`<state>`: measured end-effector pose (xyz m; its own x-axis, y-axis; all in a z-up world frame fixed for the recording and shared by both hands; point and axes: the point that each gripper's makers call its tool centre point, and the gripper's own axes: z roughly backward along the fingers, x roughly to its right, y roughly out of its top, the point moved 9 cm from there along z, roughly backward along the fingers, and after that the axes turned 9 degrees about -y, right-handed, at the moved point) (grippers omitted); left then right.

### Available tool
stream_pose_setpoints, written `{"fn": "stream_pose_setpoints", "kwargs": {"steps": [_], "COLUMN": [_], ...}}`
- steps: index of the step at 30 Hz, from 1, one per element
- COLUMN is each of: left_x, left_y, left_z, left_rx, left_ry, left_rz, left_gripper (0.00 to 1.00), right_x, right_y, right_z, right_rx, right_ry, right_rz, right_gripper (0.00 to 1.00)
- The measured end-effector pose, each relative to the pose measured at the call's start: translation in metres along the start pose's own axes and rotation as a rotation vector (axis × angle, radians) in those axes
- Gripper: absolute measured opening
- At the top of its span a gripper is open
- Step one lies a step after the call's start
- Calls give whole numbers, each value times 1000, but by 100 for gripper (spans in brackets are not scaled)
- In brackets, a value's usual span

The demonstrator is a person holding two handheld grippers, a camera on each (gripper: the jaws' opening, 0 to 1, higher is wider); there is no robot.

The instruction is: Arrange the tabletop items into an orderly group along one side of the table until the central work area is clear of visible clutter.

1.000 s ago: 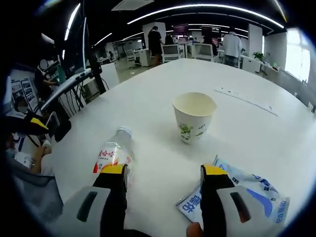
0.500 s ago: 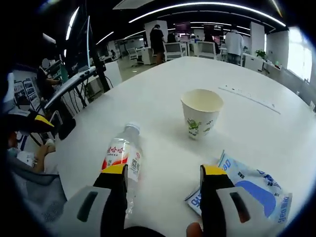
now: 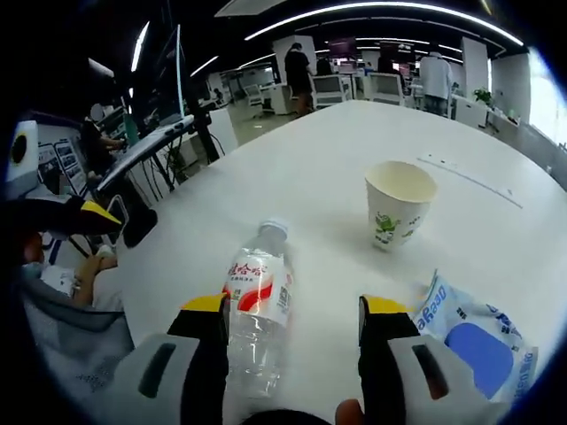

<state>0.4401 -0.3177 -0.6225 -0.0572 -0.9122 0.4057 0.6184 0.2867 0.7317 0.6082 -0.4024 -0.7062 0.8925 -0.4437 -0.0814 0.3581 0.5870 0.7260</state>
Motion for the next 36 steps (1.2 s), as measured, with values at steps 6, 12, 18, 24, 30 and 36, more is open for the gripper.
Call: {"fn": "stream_pose_setpoints", "kwargs": {"steps": [6, 12, 18, 24, 30, 36], "left_x": [-1, -3, 1, 0, -2, -1], "left_y": [0, 0, 0, 1, 1, 1], "left_z": [0, -1, 2, 2, 1, 1], "left_rx": [5, 9, 12, 14, 16, 17], "left_ry": [1, 1, 2, 2, 1, -4], "left_rz": [4, 6, 9, 7, 11, 13], "left_gripper": [84, 85, 85, 85, 84, 84], "right_x": [-12, -23, -31, -31, -32, -36], "right_y": [0, 0, -2, -4, -5, -10], "right_z": [-5, -9, -13, -15, -18, -23], "right_rx": [-15, -36, -55, -67, -86, -112], "right_ry": [35, 68, 88, 92, 92, 94], "right_rz": [15, 36, 39, 48, 43, 59], "right_gripper": [56, 56, 56, 56, 56, 56]}}
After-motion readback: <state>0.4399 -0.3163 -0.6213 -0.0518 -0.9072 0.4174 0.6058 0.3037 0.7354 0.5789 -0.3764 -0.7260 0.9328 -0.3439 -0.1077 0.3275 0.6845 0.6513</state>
